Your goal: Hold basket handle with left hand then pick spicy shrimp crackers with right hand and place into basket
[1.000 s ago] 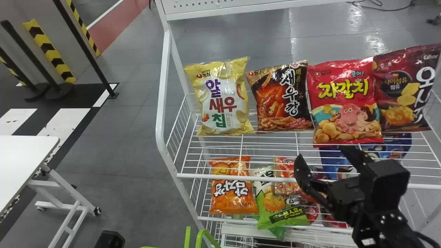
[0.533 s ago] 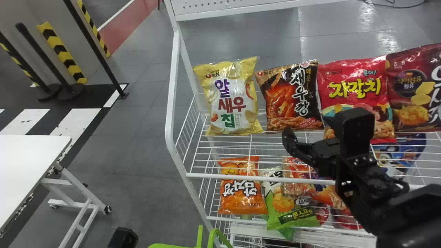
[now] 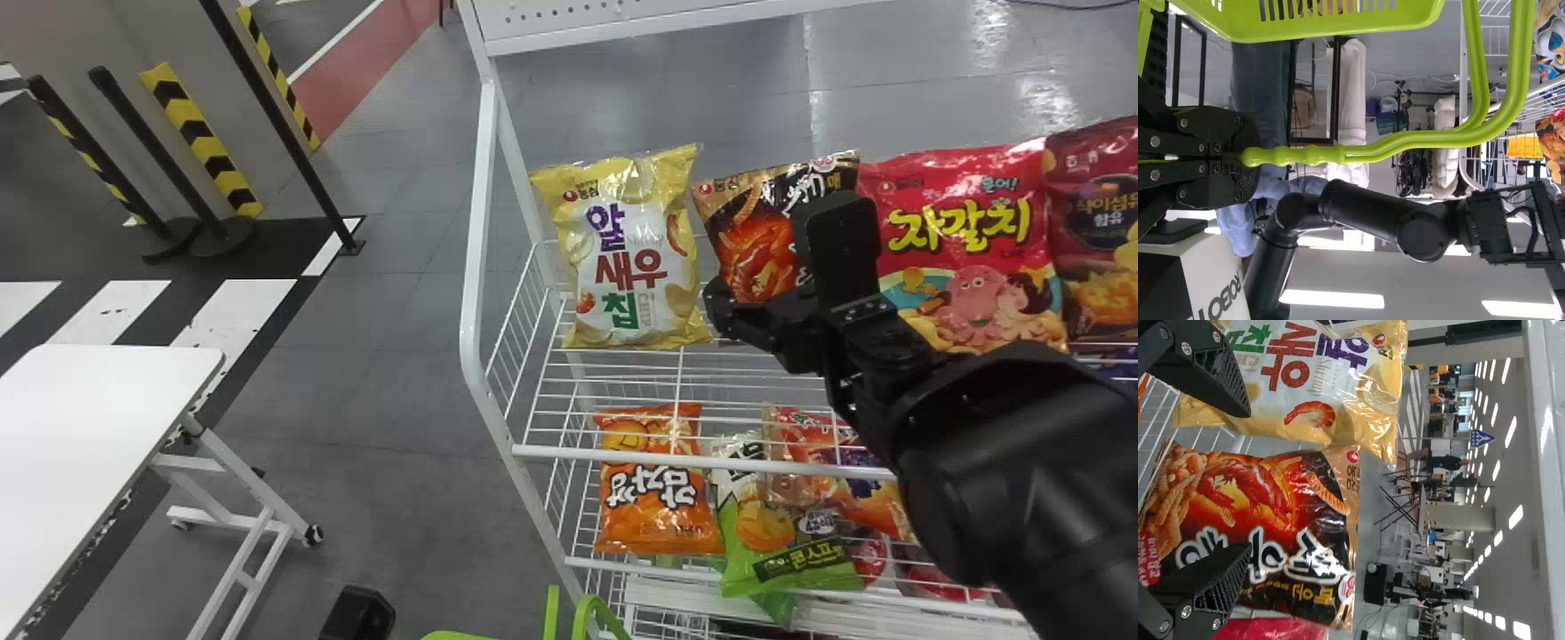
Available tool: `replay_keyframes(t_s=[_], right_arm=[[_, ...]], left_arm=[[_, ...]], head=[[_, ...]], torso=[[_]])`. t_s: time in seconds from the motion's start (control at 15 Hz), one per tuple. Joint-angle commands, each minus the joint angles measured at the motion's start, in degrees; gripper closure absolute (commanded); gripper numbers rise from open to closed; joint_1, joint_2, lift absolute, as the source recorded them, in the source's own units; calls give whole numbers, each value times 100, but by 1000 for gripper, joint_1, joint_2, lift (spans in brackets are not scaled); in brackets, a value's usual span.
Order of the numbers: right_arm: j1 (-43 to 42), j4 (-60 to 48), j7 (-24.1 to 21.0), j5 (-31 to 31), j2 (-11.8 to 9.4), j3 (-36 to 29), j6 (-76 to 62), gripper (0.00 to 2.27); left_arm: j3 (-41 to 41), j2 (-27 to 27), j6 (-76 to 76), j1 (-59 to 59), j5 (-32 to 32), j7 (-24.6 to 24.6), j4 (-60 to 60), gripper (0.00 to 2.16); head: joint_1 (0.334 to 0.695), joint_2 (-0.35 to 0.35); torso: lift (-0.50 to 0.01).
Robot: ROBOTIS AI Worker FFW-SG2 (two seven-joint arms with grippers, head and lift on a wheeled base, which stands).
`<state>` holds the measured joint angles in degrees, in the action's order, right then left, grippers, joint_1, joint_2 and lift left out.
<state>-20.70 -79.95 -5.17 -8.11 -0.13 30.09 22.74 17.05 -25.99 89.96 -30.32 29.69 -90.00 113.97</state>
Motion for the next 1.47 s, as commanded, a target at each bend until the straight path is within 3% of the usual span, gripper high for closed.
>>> replay_keyframes(t_s=[0.0,0.67,0.73,0.87,0.93,1.07,1.4], right_arm=[[-241,436,-1,37,18,6,-63,120],[-997,1781,78,-15,18,-3,-450,137],[-1067,1877,236,-51,18,-3,-467,431],[-1102,2000,306,-138,18,-3,-467,1986],[-1076,2000,306,-138,18,-3,-467,2206],[-909,1913,306,-130,18,-73,-678,2253],[-180,374,122,468,18,-249,-415,2253]], left_arm=[[0,6,7,0,-7,-57,-50,2132],[0,32,7,-53,-7,-57,-94,2132],[0,32,7,-53,-7,-57,-103,2132],[0,59,7,-62,-25,-57,-112,2132],[0,68,7,-53,-42,-57,-103,2132],[9,68,7,-53,-42,-57,-112,2132],[18,68,7,-62,-42,-57,-121,2132]], head=[[695,323],[695,265],[695,258],[695,258],[695,258],[695,256],[695,274]], torso=[[-7],[-7],[-7],[-7],[-7],[-7],[-7]])
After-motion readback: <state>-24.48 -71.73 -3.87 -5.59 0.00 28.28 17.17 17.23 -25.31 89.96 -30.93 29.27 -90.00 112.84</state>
